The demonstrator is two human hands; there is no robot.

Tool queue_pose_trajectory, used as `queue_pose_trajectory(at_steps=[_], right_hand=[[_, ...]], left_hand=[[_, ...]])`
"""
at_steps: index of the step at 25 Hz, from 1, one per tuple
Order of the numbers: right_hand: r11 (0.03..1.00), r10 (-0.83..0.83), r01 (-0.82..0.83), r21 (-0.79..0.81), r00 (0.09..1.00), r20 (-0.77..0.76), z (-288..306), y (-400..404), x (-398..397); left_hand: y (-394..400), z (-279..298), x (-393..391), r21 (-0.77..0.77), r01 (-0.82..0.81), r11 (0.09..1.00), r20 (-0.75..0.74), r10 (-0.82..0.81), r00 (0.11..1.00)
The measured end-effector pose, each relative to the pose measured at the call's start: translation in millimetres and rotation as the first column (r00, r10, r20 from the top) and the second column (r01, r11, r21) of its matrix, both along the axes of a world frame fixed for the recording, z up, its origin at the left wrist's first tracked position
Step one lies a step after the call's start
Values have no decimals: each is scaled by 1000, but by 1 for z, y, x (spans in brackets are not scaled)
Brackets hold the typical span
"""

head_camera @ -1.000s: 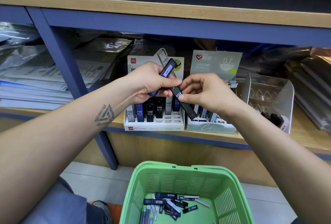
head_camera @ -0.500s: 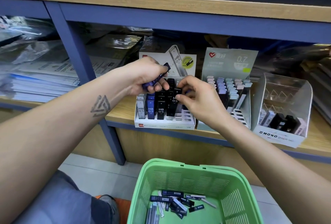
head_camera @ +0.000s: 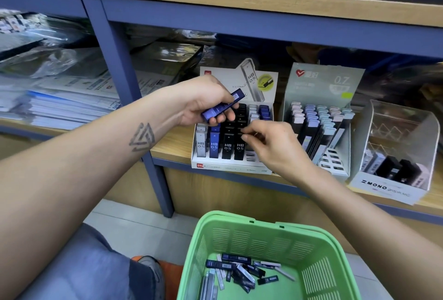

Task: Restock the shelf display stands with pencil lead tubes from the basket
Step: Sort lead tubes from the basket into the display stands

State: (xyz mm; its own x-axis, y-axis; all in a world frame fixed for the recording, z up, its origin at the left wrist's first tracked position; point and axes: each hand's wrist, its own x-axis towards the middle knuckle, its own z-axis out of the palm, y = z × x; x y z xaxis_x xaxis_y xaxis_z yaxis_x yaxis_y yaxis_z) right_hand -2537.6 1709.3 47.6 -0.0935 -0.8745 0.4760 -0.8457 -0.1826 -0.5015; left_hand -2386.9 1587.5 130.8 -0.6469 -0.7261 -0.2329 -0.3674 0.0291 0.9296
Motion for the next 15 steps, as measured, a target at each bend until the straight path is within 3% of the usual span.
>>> queue_pose_trajectory(at_steps=[3,5,6,8,10,11,15], right_hand=[[999,-27,13,-50,957,-287,3,1,3],[999,-32,37,11,951,-308,9,3,3],[997,-49,60,40,971,-232,13,3,2],[991,-125,117,68,983,132,29,2,-4],[994,-100,64,83,816,570,47,4,-12],[997,-57,5,78,726,686,53,7,-15],[996,-9,-62,66,660,752,57,19,-24]], left_hand=[[1,1,2,52,30,998,-32,-28,999],[1,2,4,83,84,993,-60,-79,995],[2,2,5,100,123,987,-70,-116,991],[5,3,6,118,192,974,-62,-186,981],[9,3,3,97,225,969,-37,-223,974],[11,3,-1,80,236,969,-27,-234,972],[20,3,-15,29,237,971,-12,-237,972]])
